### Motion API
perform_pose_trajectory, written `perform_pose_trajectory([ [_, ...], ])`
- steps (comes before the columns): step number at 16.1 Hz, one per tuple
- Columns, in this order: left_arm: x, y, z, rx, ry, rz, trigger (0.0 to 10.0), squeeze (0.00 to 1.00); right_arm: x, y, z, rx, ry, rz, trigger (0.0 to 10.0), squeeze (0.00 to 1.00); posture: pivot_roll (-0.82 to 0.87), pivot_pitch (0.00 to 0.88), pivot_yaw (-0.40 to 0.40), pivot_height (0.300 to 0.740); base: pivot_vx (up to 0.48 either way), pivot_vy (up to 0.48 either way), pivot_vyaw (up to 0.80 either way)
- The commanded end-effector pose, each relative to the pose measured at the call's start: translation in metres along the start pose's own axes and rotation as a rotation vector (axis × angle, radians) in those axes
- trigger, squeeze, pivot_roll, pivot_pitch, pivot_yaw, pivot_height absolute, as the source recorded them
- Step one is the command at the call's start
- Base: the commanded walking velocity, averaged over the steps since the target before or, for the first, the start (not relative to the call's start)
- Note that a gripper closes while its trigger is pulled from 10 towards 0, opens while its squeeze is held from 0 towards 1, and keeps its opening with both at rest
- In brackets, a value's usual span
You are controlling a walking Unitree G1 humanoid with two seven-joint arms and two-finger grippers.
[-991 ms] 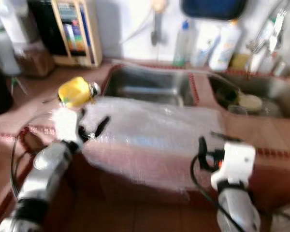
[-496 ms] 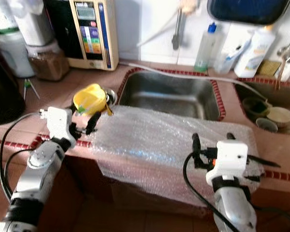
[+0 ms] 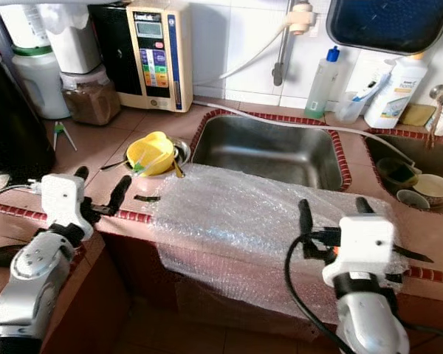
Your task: Kitchen organization
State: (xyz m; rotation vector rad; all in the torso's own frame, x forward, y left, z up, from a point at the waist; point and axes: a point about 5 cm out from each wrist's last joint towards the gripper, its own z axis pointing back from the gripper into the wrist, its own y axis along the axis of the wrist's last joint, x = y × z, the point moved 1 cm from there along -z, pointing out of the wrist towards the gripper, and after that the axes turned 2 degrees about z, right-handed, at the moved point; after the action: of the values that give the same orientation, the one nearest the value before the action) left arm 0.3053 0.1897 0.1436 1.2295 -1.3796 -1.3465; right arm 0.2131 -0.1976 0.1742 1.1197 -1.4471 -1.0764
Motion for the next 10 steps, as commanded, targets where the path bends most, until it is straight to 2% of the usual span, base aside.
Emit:
perform_pose_trajectory([
  [1, 0.0, 0.005, 0.002, 0.009, -0.015, -0.015, 10.0, 0.0, 0.005, 0.006, 0.003, 0.011, -0.013, 0.006, 10.0, 0.0, 0.06, 0.016, -0.019, 0.74, 0.0, 0.0, 0.0],
  [5, -0.002, -0.005, 0.012, -0.047, -0.038, -0.01, 10.0, 0.0, 0.008, -0.008, 0.03, -0.09, -0.065, -0.039, 10.0, 0.0, 0.05, 0.024, -0.01, 0.74, 0.0, 0.0, 0.0],
  [10, -0.004, -0.011, 0.019, -0.078, -0.047, -0.022, 10.0, 0.0, 0.003, -0.011, 0.037, -0.12, -0.063, -0.052, 10.0, 0.0, 0.05, 0.029, -0.005, 0.74, 0.0, 0.0, 0.0],
])
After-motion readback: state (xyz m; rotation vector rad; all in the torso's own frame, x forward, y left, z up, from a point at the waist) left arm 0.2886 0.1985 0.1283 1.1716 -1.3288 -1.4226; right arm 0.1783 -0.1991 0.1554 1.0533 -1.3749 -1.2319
